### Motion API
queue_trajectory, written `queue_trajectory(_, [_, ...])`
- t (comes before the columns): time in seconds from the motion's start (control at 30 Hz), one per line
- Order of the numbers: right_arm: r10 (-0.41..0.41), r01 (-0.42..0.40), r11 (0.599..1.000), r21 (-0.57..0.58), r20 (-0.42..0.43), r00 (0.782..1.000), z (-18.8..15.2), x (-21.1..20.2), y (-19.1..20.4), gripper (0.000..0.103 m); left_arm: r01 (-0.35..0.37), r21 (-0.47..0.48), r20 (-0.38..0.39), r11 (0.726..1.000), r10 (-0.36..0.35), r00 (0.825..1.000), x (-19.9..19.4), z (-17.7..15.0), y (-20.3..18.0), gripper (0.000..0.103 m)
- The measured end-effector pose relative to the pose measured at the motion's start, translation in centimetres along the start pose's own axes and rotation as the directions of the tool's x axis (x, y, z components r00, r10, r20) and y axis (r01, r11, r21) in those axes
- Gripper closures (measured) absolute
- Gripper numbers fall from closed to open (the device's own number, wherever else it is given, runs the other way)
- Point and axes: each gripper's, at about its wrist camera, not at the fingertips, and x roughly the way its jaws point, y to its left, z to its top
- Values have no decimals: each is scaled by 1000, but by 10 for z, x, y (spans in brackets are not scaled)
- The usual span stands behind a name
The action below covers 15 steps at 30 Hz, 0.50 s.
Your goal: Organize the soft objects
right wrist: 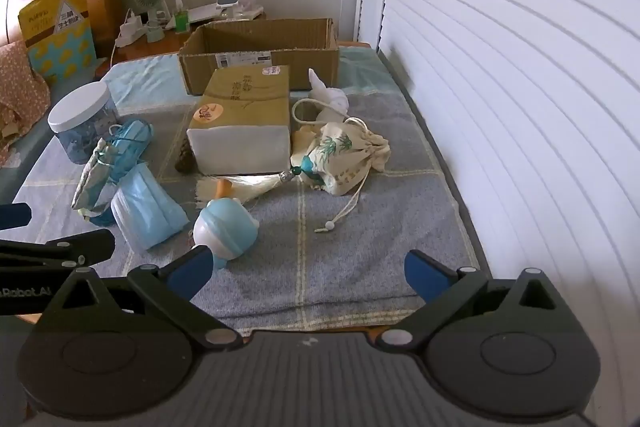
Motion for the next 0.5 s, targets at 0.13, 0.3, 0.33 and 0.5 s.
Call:
queue_trajectory(0.13, [5, -5, 1000, 0, -5, 1000, 0, 0, 0, 0, 1, 0, 1, 1000, -1, 1000, 0, 0, 0, 1])
queue_trajectory(0.3, [10, -10, 1000, 6, -3, 1000, 1, 0, -1, 0, -4, 2, -1, 1000, 4, 1000, -3, 3, -2, 1])
queue_trajectory(0.33, [11, -11, 1000, 6, -3, 1000, 0, 0, 0, 0, -2, 1, 0, 1000, 2, 1000, -3, 3, -1, 1])
queue_trajectory(0.5, [5, -5, 1000, 2, -1, 1000, 2, -3, -3, 0, -2, -1, 2, 1000, 2, 1000, -4, 3, -2, 1])
